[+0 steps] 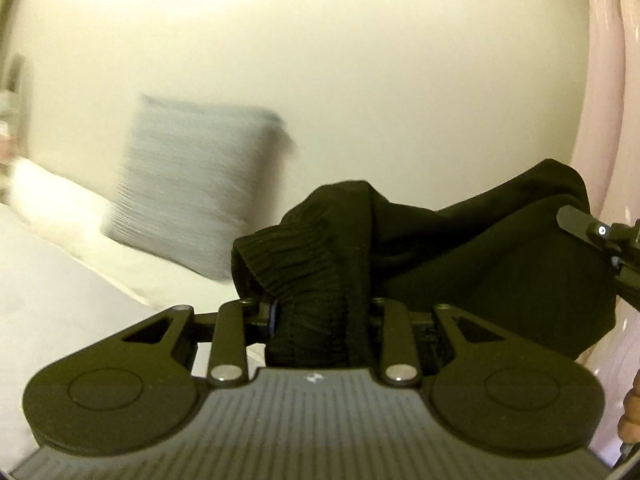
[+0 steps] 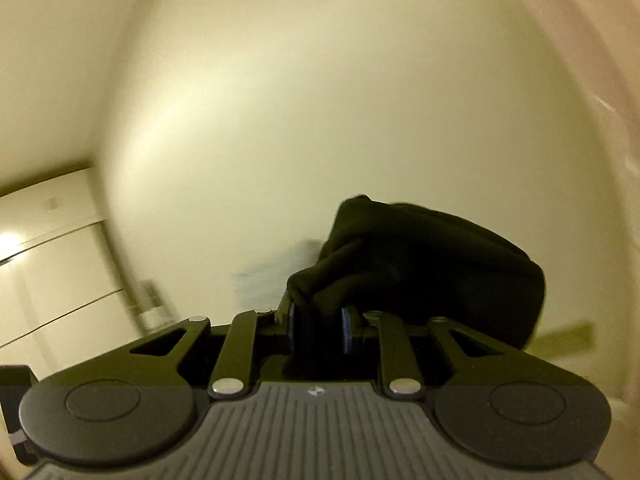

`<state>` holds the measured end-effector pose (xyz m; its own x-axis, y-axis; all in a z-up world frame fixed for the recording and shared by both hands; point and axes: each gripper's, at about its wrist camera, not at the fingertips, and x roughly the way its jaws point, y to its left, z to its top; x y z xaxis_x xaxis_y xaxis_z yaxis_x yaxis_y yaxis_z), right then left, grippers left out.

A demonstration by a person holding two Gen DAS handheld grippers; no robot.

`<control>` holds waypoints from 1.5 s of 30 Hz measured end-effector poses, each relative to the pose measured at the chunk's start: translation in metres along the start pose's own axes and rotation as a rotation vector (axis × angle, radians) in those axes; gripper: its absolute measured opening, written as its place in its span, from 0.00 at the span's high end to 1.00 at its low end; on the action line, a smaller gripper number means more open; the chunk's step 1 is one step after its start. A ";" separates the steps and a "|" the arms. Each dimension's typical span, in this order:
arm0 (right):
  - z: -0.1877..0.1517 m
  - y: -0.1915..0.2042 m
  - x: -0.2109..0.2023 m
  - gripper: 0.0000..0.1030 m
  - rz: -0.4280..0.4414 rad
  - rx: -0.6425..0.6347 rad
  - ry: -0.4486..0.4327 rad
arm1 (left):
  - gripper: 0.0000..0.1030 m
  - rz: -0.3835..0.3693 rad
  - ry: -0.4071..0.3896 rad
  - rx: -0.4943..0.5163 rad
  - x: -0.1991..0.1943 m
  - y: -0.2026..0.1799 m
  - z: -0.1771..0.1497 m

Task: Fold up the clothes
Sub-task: 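Carry the black garment with both grippers and drop it on the bed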

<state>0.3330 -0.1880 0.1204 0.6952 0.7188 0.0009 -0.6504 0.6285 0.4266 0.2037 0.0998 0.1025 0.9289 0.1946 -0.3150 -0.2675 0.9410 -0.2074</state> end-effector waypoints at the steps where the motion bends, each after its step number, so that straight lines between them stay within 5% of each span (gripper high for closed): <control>1: 0.003 0.016 -0.001 0.79 0.045 -0.010 0.005 | 0.75 0.030 -0.024 -0.018 -0.024 0.010 0.006; 10: -0.032 0.163 0.033 0.79 0.448 0.038 0.217 | 0.75 0.425 -0.148 -0.146 -0.224 0.127 -0.010; 17: -0.092 0.357 0.051 0.79 0.799 0.101 0.399 | 0.75 0.777 -0.244 -0.246 -0.415 0.227 0.006; 22: -0.117 0.481 0.029 0.79 0.978 0.153 0.422 | 0.73 0.958 -0.302 -0.204 -0.515 0.270 0.028; 26: -0.172 0.519 0.033 0.74 0.938 0.152 0.586 | 0.64 0.984 -0.231 -0.250 -0.541 0.308 0.013; 27: -0.193 0.524 0.030 0.63 0.888 0.106 0.657 | 0.61 0.977 -0.183 -0.276 -0.545 0.315 -0.004; 30: -0.259 0.528 0.019 0.34 0.699 -0.060 0.860 | 0.46 0.954 -0.013 -0.377 -0.553 0.337 -0.068; 32: -0.305 0.526 0.004 0.34 0.556 -0.171 0.973 | 0.47 0.938 0.134 -0.481 -0.549 0.353 -0.124; 35: -0.356 0.523 -0.028 0.34 0.475 -0.224 1.136 | 0.53 0.936 0.363 -0.652 -0.548 0.370 -0.205; 40: -0.392 0.526 -0.063 0.32 0.495 -0.385 1.285 | 0.55 0.935 0.567 -0.778 -0.560 0.337 -0.313; 45: -0.406 0.544 -0.070 0.31 0.593 -0.523 1.359 | 0.54 0.978 0.530 -0.847 -0.572 0.323 -0.323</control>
<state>-0.1937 0.2239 -0.0146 -0.2850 0.4291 -0.8571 -0.9499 -0.0067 0.3125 -0.4972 0.2026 -0.0834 0.1229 0.3611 -0.9244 -0.9912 -0.0019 -0.1325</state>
